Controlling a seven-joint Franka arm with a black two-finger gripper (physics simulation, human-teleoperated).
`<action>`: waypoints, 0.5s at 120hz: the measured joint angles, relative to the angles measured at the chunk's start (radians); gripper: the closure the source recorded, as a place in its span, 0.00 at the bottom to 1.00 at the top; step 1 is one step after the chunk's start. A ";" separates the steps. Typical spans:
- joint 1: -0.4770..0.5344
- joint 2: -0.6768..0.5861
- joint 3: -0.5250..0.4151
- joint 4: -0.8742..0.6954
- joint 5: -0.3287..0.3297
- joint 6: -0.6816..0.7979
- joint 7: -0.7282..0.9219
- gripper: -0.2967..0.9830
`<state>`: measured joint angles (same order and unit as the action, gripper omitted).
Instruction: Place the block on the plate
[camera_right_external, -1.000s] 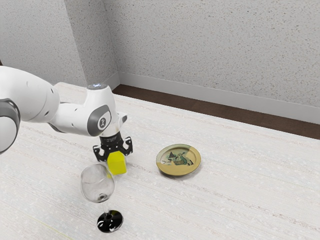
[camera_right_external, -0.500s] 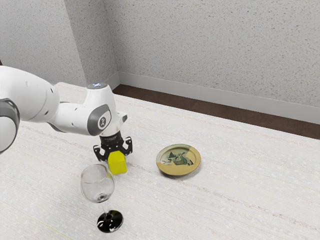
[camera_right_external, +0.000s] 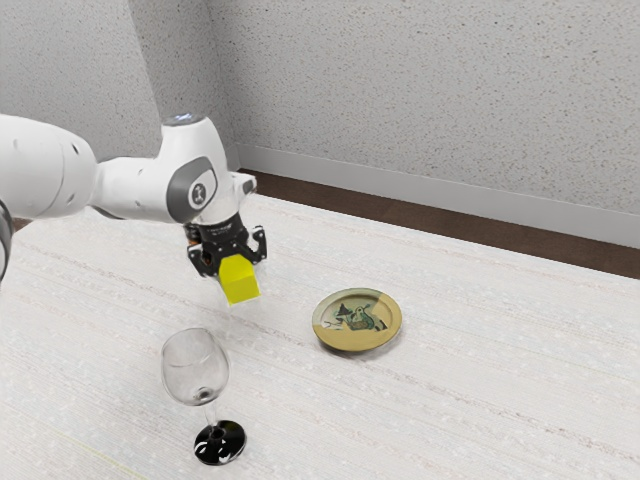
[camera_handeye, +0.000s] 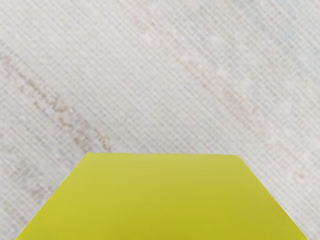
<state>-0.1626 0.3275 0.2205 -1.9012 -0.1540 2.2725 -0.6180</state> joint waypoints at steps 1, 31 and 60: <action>0.000 0.000 0.002 0.007 0.000 -0.005 0.001 0.46; -0.008 0.001 0.024 0.142 -0.003 -0.147 0.047 0.46; -0.013 0.074 -0.088 0.219 -0.010 -0.204 0.087 0.46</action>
<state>-0.1756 0.4020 0.1323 -1.6819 -0.1640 2.0684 -0.5307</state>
